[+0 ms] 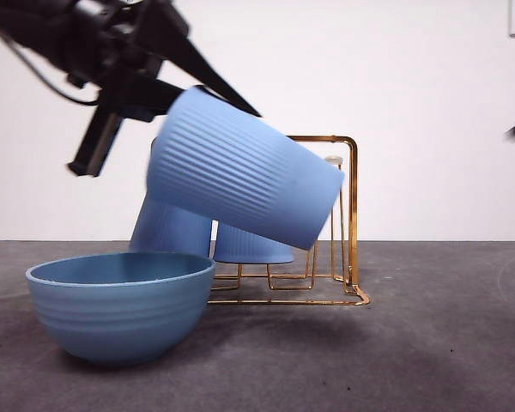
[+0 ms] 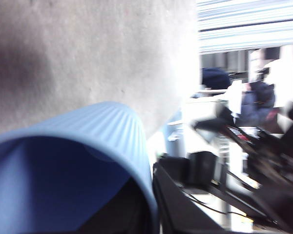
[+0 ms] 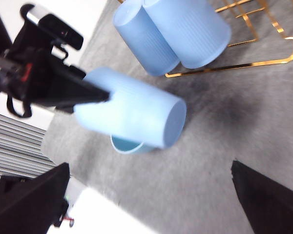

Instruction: Right arm lift cup from the cupboard, then place it on the right of the bowl

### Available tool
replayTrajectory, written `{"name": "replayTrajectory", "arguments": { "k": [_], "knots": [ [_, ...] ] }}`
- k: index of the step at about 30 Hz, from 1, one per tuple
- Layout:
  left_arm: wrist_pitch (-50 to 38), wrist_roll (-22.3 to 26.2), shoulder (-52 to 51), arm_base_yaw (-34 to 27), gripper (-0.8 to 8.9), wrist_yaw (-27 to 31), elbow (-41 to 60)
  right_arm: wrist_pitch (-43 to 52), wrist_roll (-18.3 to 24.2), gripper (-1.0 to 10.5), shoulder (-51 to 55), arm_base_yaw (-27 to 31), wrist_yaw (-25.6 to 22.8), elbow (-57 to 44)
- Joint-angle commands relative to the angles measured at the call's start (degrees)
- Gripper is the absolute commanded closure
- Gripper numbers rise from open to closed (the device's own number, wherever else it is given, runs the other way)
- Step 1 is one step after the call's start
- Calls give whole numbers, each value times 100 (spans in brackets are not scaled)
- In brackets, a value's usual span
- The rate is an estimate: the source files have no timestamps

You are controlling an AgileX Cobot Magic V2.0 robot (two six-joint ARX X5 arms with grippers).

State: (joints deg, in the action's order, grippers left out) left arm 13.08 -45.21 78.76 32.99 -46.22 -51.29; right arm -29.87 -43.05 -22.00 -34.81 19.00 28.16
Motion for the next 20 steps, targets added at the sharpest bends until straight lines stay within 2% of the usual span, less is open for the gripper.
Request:
{"name": "replayTrajectory", "arguments": {
  "k": [1, 9, 14, 20],
  "knots": [
    [640, 675, 365, 219, 803, 409, -501, -776, 319, 382, 186, -48, -162, 476],
    [2277, 1716, 1257, 973, 803, 1749, -2127, -2618, 938, 384, 483, -48, -1029, 1637],
    [3001, 2122, 1720, 1357, 803, 2656, -3029, -3082, 1226, 384, 498, -48, -1095, 1998],
    [3733, 2625, 2317, 1731, 803, 3447, -3720, -3123, 1244, 384, 498, -48, -1001, 2039]
  ]
}}
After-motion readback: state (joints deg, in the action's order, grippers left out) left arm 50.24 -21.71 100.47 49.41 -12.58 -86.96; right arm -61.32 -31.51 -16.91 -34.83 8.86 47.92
